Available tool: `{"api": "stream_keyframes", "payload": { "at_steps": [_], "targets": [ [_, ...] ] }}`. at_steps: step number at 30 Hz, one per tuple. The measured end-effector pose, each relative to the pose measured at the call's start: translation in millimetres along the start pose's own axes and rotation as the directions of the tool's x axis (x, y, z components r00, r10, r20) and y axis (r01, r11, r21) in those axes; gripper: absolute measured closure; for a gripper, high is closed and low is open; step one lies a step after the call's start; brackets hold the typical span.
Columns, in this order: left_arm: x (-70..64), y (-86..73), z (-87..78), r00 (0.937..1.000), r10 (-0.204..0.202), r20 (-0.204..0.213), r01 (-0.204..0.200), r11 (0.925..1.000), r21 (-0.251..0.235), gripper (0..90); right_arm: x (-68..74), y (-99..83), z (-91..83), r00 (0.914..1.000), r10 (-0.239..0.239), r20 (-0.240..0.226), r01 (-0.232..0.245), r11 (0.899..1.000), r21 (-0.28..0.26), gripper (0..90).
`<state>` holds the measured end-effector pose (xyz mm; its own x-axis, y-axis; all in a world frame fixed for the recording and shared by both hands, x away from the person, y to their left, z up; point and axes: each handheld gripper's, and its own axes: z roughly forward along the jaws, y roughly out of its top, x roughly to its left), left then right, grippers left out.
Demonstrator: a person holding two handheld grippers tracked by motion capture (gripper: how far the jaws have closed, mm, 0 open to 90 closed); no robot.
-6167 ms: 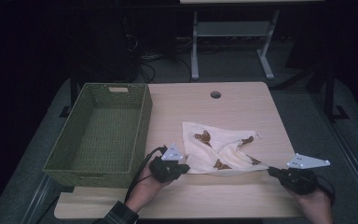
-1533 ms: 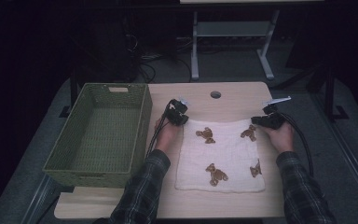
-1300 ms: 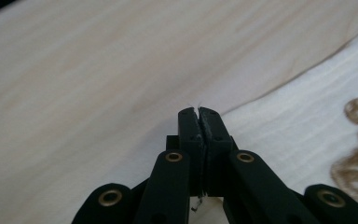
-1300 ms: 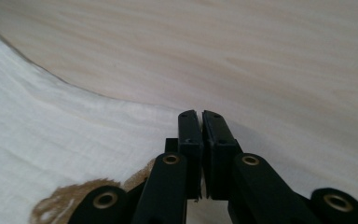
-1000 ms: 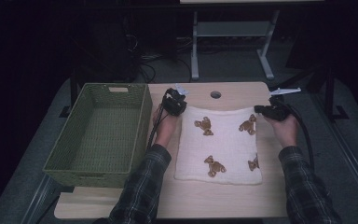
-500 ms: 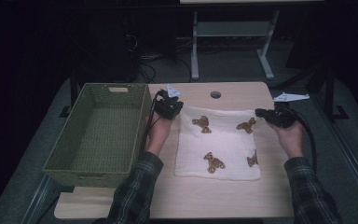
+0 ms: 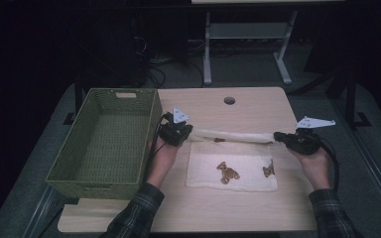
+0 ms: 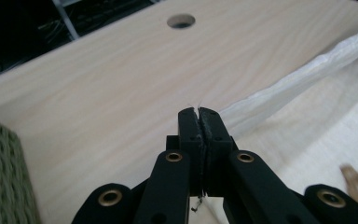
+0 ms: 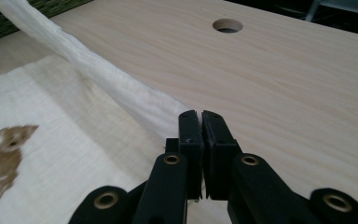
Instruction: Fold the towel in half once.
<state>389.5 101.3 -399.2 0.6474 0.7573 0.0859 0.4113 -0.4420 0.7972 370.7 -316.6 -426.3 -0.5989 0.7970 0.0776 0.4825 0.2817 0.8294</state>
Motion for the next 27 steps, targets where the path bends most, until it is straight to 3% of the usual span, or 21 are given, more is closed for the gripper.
{"api": "stream_keyframes", "payload": {
  "at_steps": [6,12,15,20,24,26,27],
  "targets": [
    [-8.2,-15.7,-12.9,0.9996,-0.004,0.026,0.005,1.0,-0.001,88.5,15.3,-17.8,-13.9,0.9996,-0.011,-0.025,0.011,1.0,-0.005,87.3],
    [-21.1,-30.6,-23.1,0.9987,0.019,0.048,-0.02,0.9997,0.016,88.5,30.8,-28.5,-26.1,0.9985,-0.036,-0.041,0.037,0.999,0.016,87.3],
    [-25.4,-37.2,-26.2,0.9975,0.049,0.05,-0.051,0.9976,0.046,88.4,37.1,-33.8,-31.6,0.9976,-0.045,-0.053,0.046,0.999,0.018,87.3],
    [-34.1,-44.1,-31.9,0.9966,0.053,0.063,-0.057,0.9968,0.057,88.4,49.3,-39.3,-39.3,0.9955,-0.069,-0.065,0.071,0.997,0.028,87.3],
    [-41.8,-50.4,-36.3,0.9953,0.074,0.063,-0.079,0.9932,0.086,88.4,53.0,-46.7,-45.1,0.995,-0.065,-0.075,0.068,0.997,0.035,87.3],
    [-46.9,-55.0,-38.0,0.9954,0.086,0.042,-0.09,0.9915,0.094,88.5,55.0,-49.9,-46.0,0.9943,-0.061,-0.087,0.065,0.997,0.042,87.2],
    [-49.3,-56.5,-39.3,0.9923,0.118,0.039,-0.121,0.9862,0.113,88.5,56.7,-51.8,-46.0,0.9937,-0.066,-0.09,0.071,0.996,0.049,87.2]
  ]
}}
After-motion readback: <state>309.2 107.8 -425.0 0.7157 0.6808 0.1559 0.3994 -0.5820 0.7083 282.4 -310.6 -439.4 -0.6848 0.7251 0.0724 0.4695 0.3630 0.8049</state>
